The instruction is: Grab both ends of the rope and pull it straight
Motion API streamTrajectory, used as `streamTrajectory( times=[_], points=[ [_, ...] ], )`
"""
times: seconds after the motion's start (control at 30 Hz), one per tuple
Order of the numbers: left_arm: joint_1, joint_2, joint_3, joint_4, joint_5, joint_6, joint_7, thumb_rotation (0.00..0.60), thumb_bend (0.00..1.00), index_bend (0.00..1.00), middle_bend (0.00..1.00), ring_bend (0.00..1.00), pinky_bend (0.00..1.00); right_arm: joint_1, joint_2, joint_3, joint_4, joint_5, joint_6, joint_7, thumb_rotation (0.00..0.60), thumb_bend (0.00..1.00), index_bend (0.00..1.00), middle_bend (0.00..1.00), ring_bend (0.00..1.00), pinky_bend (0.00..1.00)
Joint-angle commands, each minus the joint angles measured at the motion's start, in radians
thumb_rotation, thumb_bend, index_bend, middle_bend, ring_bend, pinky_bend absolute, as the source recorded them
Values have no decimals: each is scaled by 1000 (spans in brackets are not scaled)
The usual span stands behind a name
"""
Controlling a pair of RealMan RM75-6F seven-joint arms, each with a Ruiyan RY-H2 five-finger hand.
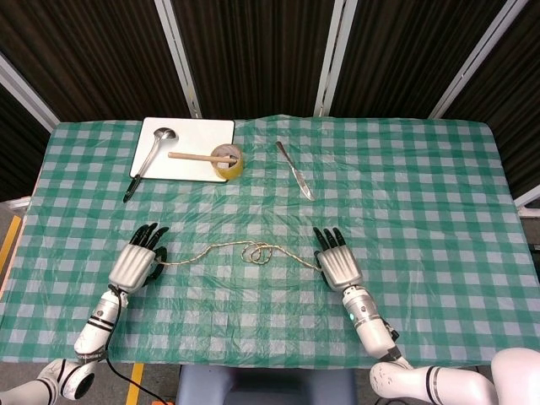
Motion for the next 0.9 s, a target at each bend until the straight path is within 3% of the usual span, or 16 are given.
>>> streamTrajectory(
  times=[0.03,0.27,0.57,0.9],
  points=[
    [-1,0,0,3,0,-2,-1,600,447,726,109,0,102,4,1,-4,3,9,0,-2,600,471,619,0,0,0],
    [-3,-2,-2,10,-3,-5,-2,600,448,725,108,0,102,18,4,-11,5,38,1,-10,600,471,637,0,0,0],
    [-7,-3,-7,16,-8,-11,3,600,448,724,108,0,101,35,21,-8,-2,69,7,-21,600,510,754,80,0,0],
    [-11,28,-29,8,-22,2,20,600,447,724,108,0,101,11,159,-19,-102,69,56,-1,600,595,762,86,0,0]
  ],
)
